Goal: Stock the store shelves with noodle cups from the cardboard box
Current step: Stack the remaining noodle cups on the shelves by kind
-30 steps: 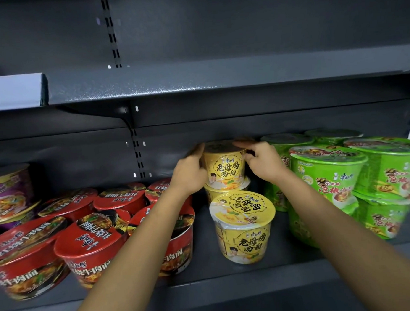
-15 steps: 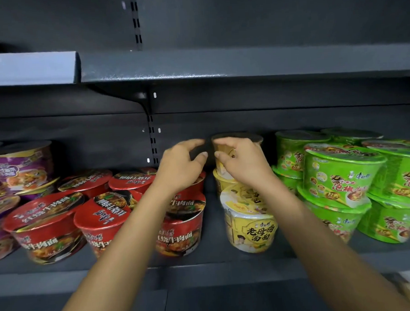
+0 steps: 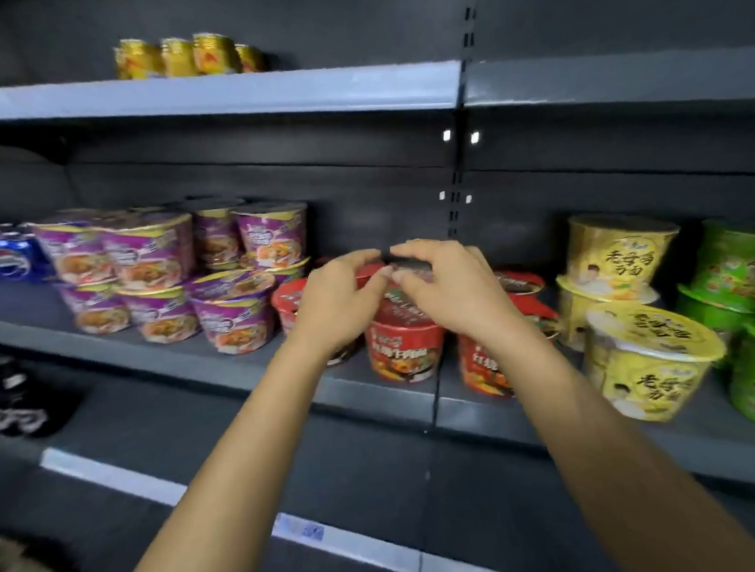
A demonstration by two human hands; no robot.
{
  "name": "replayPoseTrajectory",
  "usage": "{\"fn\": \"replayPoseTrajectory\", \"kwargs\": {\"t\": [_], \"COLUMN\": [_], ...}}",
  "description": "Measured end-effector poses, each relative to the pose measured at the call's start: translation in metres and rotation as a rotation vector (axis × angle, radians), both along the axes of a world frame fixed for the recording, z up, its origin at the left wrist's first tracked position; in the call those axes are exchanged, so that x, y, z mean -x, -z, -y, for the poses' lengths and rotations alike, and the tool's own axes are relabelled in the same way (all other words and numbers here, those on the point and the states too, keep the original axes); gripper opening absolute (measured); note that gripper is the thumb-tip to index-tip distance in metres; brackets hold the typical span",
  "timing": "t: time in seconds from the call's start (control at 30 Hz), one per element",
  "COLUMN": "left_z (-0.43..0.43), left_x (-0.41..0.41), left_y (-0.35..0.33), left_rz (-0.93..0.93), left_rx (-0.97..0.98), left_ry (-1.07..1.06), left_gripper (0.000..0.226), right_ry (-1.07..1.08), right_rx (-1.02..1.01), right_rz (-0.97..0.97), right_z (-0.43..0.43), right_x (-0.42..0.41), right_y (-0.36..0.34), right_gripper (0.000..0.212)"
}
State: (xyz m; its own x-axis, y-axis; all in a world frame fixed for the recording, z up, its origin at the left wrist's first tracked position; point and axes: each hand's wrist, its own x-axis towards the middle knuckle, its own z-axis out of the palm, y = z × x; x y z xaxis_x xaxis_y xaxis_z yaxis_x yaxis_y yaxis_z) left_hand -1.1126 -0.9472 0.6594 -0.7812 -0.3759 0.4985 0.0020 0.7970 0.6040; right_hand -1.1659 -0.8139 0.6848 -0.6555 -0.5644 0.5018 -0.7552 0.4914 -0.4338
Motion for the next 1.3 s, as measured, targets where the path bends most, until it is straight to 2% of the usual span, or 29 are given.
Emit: {"fn": "replayPoseTrajectory", "kwargs": {"t": [0.27, 0.47, 0.93, 1.13, 1.3], "left_z": [0.085, 0.142, 0.276, 0.318, 0.343], "left_x": [-0.116, -0.172, -0.199, -0.227, -0.262], "left_y": [0.048, 0.098, 0.229, 0.284, 0.351], "left_rz": [0.094, 0.237, 0.554, 0.645, 0.711], "left_rx": [-0.072, -0.087, 0.057, -0.006, -0.101], "left_ry": [-0.144, -0.286, -0.504, -0.591, -0.646], "left_gripper": [0.033, 0.038, 0.041, 0.044, 0.045], "right_ry": [-0.194, -0.293, -0.536, -0.662, -0.749], "right_rx": [-0.046, -0.175, -0.434, -0.524, -0.623], "right_rz": [0.073, 0.126, 0.225, 0.238, 0.289], "right_z": [0.107, 0.175, 0.344, 0.399, 0.434], "right_x": [-0.088, -0.128, -0.139, -0.157, -0.190], "right_y": [0.048, 0.101, 0.246, 0.302, 0.364], "right_gripper": [0.032, 0.038, 0.030, 0.039, 0.036]}}
